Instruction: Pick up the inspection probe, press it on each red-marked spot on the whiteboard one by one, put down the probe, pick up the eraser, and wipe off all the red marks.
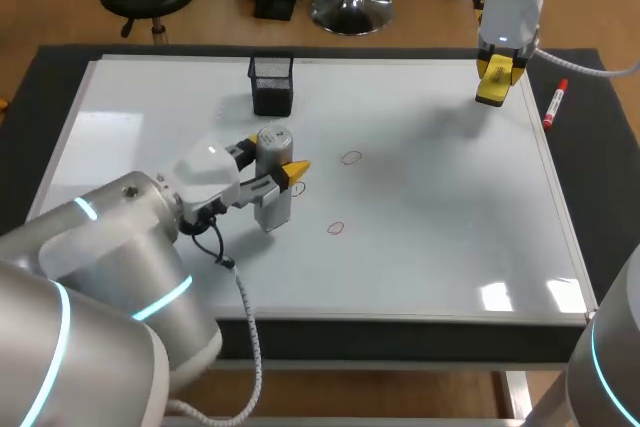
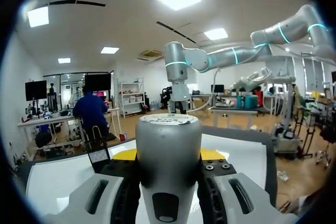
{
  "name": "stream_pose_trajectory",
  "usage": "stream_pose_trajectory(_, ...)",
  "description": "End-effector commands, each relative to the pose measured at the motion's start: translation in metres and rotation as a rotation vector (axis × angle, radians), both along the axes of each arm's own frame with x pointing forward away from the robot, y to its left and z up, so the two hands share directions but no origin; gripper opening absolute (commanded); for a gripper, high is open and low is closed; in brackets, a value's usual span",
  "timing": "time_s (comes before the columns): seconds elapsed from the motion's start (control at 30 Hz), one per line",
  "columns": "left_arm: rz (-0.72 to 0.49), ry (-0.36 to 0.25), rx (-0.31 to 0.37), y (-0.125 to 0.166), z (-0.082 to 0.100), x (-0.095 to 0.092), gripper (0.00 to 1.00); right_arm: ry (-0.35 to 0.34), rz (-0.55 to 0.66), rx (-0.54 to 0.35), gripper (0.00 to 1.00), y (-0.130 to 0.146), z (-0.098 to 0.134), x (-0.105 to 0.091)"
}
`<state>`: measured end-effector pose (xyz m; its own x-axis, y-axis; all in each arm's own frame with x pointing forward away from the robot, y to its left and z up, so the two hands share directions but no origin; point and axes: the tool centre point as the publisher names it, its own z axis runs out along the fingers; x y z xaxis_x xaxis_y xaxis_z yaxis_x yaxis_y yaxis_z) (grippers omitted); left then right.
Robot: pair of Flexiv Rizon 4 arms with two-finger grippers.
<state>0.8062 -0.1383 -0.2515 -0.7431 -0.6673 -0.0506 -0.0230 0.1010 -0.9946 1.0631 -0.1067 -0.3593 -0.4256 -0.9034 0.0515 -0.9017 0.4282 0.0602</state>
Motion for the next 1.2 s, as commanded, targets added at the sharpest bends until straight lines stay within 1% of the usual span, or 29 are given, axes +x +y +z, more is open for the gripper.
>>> stream_pose_trajectory(0.03,0.097,-0.015,0.002,0.012,0.005,-0.021,0.00,0.002,0.002,-0.004,0.00,-0.001,0.001,0.001)
stream_pose_trajectory(0.27,0.091,-0.012,0.024,0.029,0.008,-0.034,0.00,0.002,0.002,-0.004,0.00,-0.001,0.001,0.001)
stream_pose_trajectory(0.37,0.087,-0.012,0.028,0.038,0.008,-0.037,0.00,0.002,0.002,-0.004,0.00,-0.001,0.001,0.001)
stream_pose_trajectory(0.4,0.077,-0.021,0.025,0.040,0.008,-0.037,0.00,0.002,0.002,-0.004,0.00,-0.001,0.001,0.001)
stream_pose_trajectory(0.53,0.080,-0.014,0.028,0.050,0.006,-0.039,0.00,0.002,0.002,-0.004,0.00,-0.001,0.001,0.001)
stream_pose_trajectory(0.73,0.071,-0.016,0.035,0.062,0.006,-0.038,0.00,0.002,0.002,-0.004,0.00,-0.001,0.001,0.001)
stream_pose_trajectory(0.93,0.062,-0.024,0.040,0.069,0.009,-0.034,0.00,0.002,0.002,-0.004,0.00,-0.001,0.001,0.001)
stream_pose_trajectory(1.2,0.035,-0.026,0.042,0.075,0.008,-0.029,0.00,0.002,0.002,-0.004,0.00,-0.001,0.001,0.001)
